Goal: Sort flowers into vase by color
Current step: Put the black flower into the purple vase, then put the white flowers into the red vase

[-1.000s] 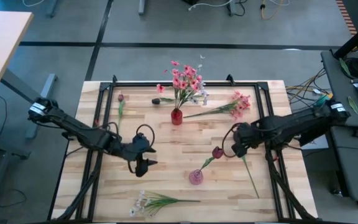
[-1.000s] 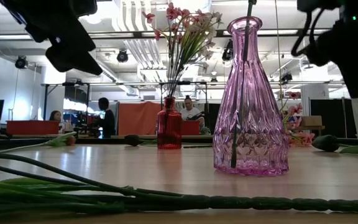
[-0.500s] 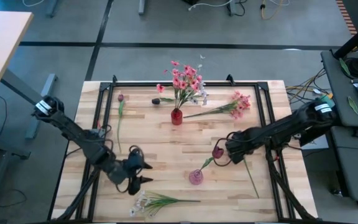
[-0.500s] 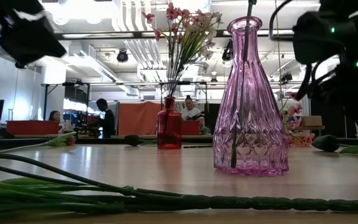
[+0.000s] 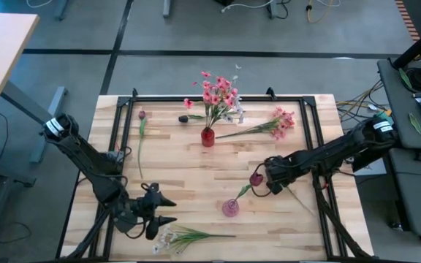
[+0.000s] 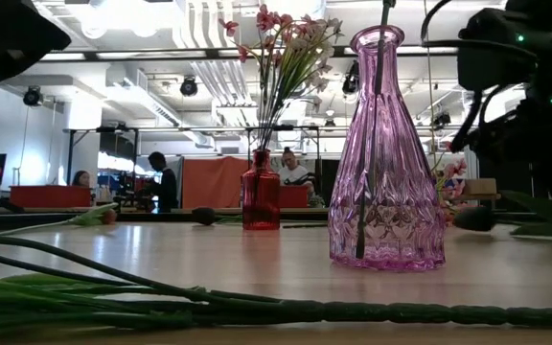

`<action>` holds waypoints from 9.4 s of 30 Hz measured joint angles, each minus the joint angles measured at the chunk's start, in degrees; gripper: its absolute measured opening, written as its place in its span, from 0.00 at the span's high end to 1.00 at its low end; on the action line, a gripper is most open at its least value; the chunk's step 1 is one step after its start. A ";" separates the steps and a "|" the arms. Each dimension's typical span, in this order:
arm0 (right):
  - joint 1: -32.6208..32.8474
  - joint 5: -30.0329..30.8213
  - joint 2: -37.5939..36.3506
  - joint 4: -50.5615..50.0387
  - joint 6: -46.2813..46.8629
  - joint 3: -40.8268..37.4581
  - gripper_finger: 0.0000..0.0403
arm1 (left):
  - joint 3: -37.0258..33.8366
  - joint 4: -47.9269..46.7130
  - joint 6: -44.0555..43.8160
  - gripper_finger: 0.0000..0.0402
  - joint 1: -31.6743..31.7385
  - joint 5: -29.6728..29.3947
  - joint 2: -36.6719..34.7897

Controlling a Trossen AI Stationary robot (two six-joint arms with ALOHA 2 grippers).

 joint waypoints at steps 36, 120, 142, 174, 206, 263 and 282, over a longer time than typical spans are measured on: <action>38.49 45.91 -16.30 78.42 -78.79 5.65 0.97 | 0.00 0.86 0.33 0.38 0.20 -6.34 0.10; 32.64 47.23 1.97 6.97 -31.76 58.14 0.47 | 20.77 -15.12 7.87 0.38 -3.15 8.80 17.76; 46.01 47.61 35.38 -15.52 -16.90 94.88 0.47 | 22.69 4.54 7.97 0.38 -10.63 -4.85 31.17; 43.01 49.53 38.69 -18.17 -24.77 89.82 0.47 | 24.81 -9.91 6.47 0.95 -0.48 11.98 34.08; 32.37 24.34 50.64 -1.79 -20.58 89.84 0.23 | 54.49 -22.15 14.30 1.00 0.17 16.03 40.42; 13.35 31.88 17.77 -9.87 -59.01 86.01 0.97 | 26.69 -9.69 72.05 0.47 15.14 14.85 -5.20; 1.49 11.93 4.99 33.58 -83.30 55.29 0.97 | 6.54 59.33 67.40 0.47 37.51 38.98 -0.07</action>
